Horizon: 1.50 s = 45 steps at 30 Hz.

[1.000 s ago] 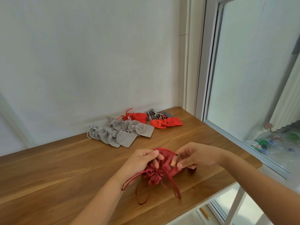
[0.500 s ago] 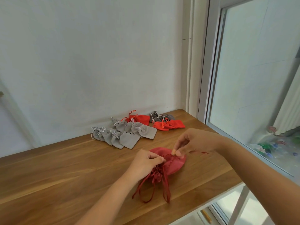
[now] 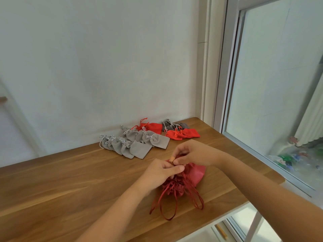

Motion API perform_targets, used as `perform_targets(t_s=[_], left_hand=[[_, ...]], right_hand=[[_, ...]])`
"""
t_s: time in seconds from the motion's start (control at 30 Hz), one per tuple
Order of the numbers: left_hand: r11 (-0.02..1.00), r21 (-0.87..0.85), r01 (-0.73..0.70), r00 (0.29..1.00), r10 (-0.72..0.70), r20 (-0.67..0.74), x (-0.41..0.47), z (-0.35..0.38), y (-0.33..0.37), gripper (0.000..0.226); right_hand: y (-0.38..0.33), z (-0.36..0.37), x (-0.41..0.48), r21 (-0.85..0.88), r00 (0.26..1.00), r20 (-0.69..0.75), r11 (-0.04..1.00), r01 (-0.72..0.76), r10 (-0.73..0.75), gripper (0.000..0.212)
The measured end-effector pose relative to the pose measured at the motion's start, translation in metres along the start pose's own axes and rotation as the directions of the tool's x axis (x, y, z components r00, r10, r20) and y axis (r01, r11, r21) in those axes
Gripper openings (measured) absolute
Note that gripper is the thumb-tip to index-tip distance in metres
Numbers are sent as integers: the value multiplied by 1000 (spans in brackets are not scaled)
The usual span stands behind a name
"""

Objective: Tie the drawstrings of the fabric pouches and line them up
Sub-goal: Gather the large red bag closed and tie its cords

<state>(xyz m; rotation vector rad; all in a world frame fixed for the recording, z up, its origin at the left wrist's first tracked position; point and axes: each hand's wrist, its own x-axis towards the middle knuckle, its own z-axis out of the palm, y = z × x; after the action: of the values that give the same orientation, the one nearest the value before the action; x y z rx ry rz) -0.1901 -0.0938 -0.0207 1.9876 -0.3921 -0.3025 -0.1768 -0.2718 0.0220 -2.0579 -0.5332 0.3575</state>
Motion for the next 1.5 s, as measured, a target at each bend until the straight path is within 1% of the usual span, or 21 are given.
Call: perform_targets(t_s=[0.1, 0.17, 0.2, 0.23, 0.27, 0.3, 0.33, 0.37, 0.4, 0.47, 0.57, 0.63, 0.7, 0.8, 0.9, 0.97, 1.07, 1.13, 1.27, 1.4, 1.5], left_hand=[[998, -44, 35, 999, -35, 12, 0, 1, -4, 45], [996, -65, 55, 998, -54, 13, 0, 3, -6, 42], [995, -78, 63, 998, -63, 9, -1, 3, -5, 39], [992, -103, 73, 997, -73, 4, -1, 4, -5, 36], [986, -140, 88, 996, -89, -1, -1, 3, -5, 32], [977, -183, 105, 994, -108, -3, -1, 3, -5, 29], [966, -226, 122, 992, -126, -1, -1, 3, -3, 26], [955, -266, 133, 991, -137, 5, -1, 3, -2, 23], [947, -289, 141, 990, -144, 10, -1, 3, -2, 22], [946, -286, 152, 988, -155, 12, -1, 3, -2, 19], [949, -274, 153, 988, -154, 19, 0, 2, -4, 10], [952, -269, 148, 989, -147, 23, 0, 0, -4, 8], [955, -259, 144, 990, -141, 32, 0, 0, -4, 9], [943, -290, 162, 987, -160, 30, 1, -2, -3, 12], [923, -318, 219, 976, -208, 67, 1, -5, -1, 12], [910, -327, 253, 967, -231, 105, 1, -6, -1, 10], [878, -396, 270, 962, -231, 144, 1, -7, 1, 9], [873, -408, 269, 962, -219, 165, 0, -8, 3, 10], [870, -404, 283, 956, -224, 189, -1, -8, 4, 11], [853, -423, 307, 949, -239, 206, 0, -7, 4, 11], [844, -442, 304, 950, -230, 212, 0, -6, 3, 10]], right_hand=[[8, 1, -2, 184, 997, 50, 982, 44, -54, 13], [11, 1, -5, 243, 997, 24, 968, 62, -69, 23], [14, 2, -5, 197, 998, -29, 978, 64, -59, 30], [16, 3, -7, 98, 991, -124, 994, 54, -42, 35], [18, 6, -7, -7, 967, -251, 1000, 28, -29, 34], [18, 9, -9, -84, 923, -382, 996, 7, -38, 28], [19, 13, -10, -120, 878, -476, 993, -4, -54, 22], [19, 16, -12, -140, 855, -515, 990, -15, -60, 20], [18, 20, -14, -157, 859, -509, 987, -25, -60, 20], [16, 25, -18, -166, 899, -436, 985, -51, -27, 20], [17, 26, -22, -88, 936, -343, 989, -116, 79, 25], [19, 25, -23, -97, 943, -309, 982, -162, 125, 24], [20, 25, -23, -148, 940, -314, 970, -191, 137, 21], [21, 26, -25, -336, 926, -377, 927, -166, 30, 19], [22, 29, -28, -401, 913, -377, 916, -8, -157, 13], [20, 30, -30, -422, 902, -376, 906, 38, -213, 10], [16, 28, -32, -279, 890, -427, 960, 38, -159, 18], [15, 27, -30, -207, 896, -427, 978, 39, -126, 23], [16, 28, -28, -160, 896, -423, 984, 74, -136, 14], [15, 29, -29, -138, 901, -405, 985, 107, -155, 16], [16, 33, -28, -78, 908, -388, 988, 134, -154, 23]])
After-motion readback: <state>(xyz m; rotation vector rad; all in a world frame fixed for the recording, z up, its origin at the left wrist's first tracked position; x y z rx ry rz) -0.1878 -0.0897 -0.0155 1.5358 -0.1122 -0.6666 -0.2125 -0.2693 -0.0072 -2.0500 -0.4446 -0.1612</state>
